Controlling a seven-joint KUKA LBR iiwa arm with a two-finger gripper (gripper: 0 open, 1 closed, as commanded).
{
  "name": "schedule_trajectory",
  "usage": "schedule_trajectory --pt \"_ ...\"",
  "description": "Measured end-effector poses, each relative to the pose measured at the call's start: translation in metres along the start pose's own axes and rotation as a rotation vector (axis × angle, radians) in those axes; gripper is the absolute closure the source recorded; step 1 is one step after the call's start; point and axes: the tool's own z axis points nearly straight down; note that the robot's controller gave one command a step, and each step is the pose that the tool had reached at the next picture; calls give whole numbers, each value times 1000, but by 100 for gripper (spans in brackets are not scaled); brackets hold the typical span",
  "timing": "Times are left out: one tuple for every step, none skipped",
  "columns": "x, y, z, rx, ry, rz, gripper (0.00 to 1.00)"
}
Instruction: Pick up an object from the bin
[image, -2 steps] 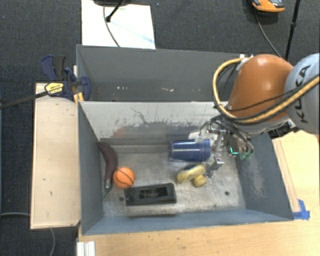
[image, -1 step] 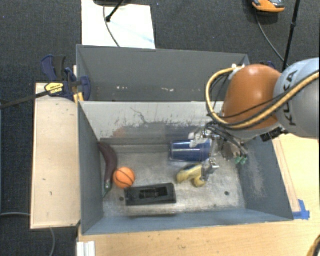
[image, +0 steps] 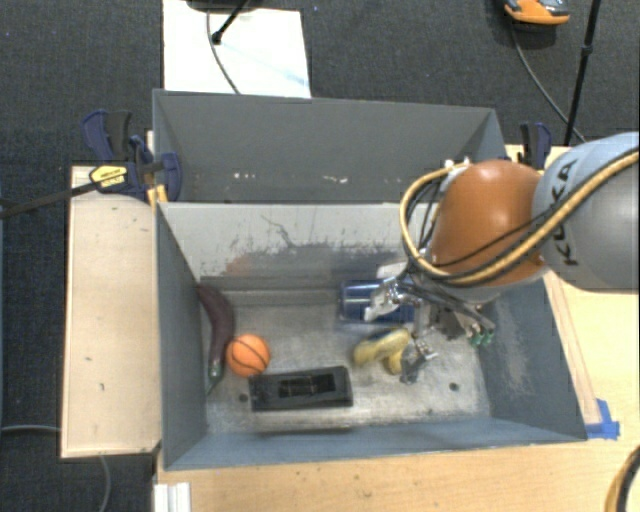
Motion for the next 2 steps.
schedule_trajectory --pt "-36 -34 62 -33 74 -63 100" --pt "-36 -34 62 -33 74 -62 100"
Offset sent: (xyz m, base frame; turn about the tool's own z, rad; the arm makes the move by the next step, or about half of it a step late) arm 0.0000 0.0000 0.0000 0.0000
